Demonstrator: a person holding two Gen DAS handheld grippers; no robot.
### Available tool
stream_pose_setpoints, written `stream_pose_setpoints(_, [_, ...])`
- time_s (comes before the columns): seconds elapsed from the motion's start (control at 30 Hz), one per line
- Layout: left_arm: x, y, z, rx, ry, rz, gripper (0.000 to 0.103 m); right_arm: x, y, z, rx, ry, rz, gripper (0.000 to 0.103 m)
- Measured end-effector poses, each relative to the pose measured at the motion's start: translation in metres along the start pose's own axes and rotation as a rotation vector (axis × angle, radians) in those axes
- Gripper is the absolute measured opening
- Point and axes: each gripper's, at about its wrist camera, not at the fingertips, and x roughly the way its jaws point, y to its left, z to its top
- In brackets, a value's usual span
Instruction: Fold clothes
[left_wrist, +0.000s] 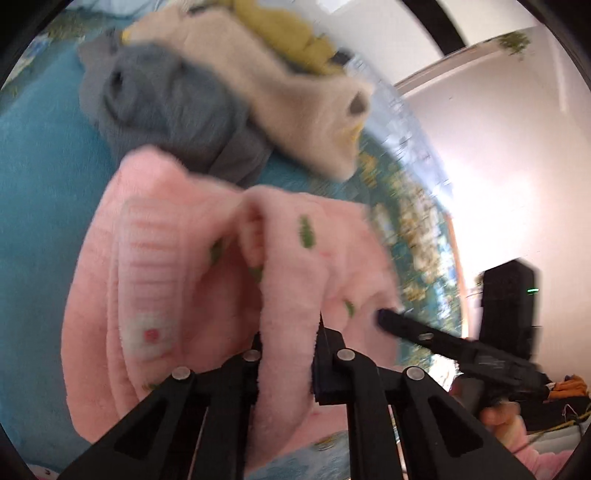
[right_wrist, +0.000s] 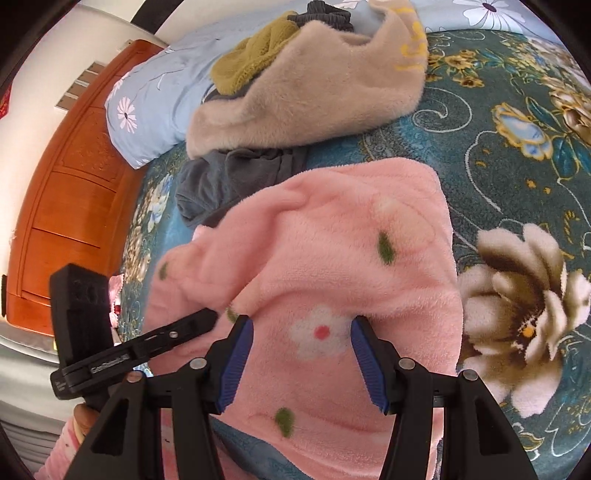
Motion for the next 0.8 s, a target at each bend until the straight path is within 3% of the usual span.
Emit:
stream_pose_setpoints(0.07, [-0.031, 0.001, 0.006, -0.018, -0.074, -0.056, 0.01, 0.005, 0.001, 0.0, -0.007, 0.01, 0.002, 0.059])
stream_pose_setpoints(0.13, [-0.04, 0.015, 0.008, -0.043, -0.071, 0.04, 0.01, 0.011, 0.003, -0.001, -0.014, 0.021, 0.005, 0.059])
stream_pose_setpoints(0.23, [-0.005, 0.062, 0.002, -0.148, 0.095, 0.233, 0.014, 0.019, 0.005, -0.001, -0.024, 0.036, 0.008, 0.059])
stream_pose_setpoints(0.3, [0.014, 0.088, -0.007, -0.234, 0.16, 0.243, 0.017, 0.024, 0.006, -0.002, -0.031, 0.046, 0.01, 0.059])
stream_pose_setpoints(0.37, [0.014, 0.094, -0.006, -0.282, 0.159, 0.201, 0.017, 0.03, 0.008, -0.002, -0.038, 0.056, 0.013, 0.059])
stream_pose_setpoints(0.53, [0.007, 0.08, 0.001, -0.208, 0.12, 0.23, 0.016, 0.038, 0.011, -0.001, -0.052, 0.071, 0.025, 0.059])
stream_pose_setpoints(0.67, [-0.014, 0.048, 0.016, -0.096, 0.026, 0.223, 0.014, 0.034, 0.014, 0.002, -0.056, 0.062, 0.048, 0.059])
stream_pose_setpoints(0.8, [0.005, 0.063, 0.018, -0.103, 0.086, 0.296, 0.015, 0.031, 0.016, 0.005, -0.059, 0.054, 0.068, 0.059])
